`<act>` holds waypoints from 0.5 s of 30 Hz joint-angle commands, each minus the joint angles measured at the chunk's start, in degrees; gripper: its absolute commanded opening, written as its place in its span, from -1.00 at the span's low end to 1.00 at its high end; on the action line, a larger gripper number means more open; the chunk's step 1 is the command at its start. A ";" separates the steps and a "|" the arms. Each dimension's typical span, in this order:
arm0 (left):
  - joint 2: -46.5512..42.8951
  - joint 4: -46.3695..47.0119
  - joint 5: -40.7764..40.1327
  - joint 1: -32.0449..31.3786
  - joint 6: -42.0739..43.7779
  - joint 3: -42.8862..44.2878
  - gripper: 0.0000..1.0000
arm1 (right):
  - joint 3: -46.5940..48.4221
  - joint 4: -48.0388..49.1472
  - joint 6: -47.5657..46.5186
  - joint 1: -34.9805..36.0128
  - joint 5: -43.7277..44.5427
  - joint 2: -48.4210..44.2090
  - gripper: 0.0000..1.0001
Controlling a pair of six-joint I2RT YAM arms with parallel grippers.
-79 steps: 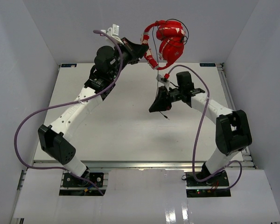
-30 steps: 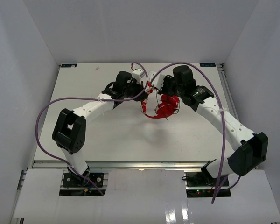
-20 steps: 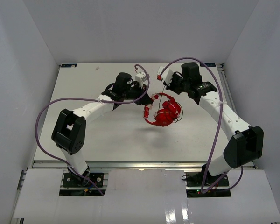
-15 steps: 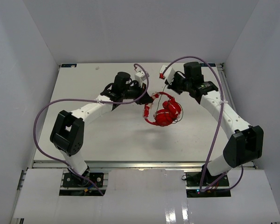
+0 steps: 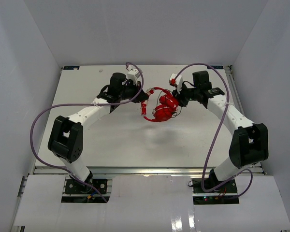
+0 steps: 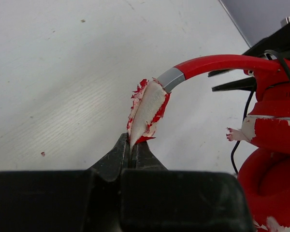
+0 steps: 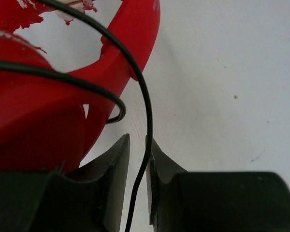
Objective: Wrap the headphones
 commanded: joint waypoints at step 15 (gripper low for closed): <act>8.06 7.02 -1.80 0.84 -4.03 -2.90 -1.00 | -7.13 1.27 3.72 -9.67 -2.07 0.80 0.51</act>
